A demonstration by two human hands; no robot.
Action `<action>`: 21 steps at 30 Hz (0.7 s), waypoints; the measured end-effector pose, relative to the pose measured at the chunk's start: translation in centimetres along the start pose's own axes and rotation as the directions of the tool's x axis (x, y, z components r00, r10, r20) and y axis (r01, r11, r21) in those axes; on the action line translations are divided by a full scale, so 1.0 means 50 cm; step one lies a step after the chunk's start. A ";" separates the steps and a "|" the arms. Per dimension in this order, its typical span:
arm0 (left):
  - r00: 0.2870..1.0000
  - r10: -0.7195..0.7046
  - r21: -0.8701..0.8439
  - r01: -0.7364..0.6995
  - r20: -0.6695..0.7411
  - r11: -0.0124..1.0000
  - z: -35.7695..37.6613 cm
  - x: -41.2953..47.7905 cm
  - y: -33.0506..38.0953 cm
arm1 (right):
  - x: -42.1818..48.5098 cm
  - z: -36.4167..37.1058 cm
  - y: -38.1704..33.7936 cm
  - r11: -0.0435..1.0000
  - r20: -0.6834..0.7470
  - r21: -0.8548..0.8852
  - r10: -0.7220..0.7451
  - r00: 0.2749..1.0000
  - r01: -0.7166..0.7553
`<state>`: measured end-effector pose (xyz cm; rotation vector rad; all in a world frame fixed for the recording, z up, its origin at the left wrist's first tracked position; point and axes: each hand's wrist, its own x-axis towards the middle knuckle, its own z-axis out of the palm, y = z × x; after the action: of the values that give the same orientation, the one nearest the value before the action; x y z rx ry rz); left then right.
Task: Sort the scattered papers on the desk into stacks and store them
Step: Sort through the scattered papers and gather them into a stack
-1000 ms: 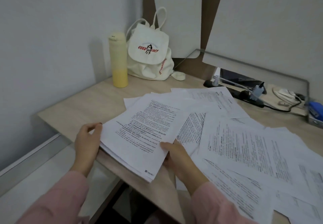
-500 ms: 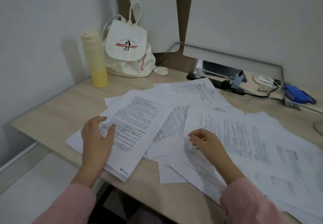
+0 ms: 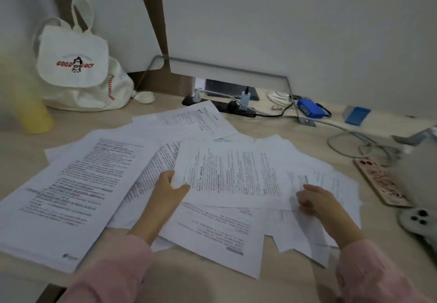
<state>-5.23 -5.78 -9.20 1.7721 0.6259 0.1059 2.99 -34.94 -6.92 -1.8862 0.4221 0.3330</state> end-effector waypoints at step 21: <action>0.999 -0.037 -0.115 0.041 0.038 0.993 0.037 -0.102 -0.015 | -0.089 -0.076 0.098 0.909 0.091 0.416 -0.070 0.993 0.026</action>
<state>-9.11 -9.63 -9.20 1.6461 0.6163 0.0818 -3.04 -39.49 -7.83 -1.4531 0.3436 0.2811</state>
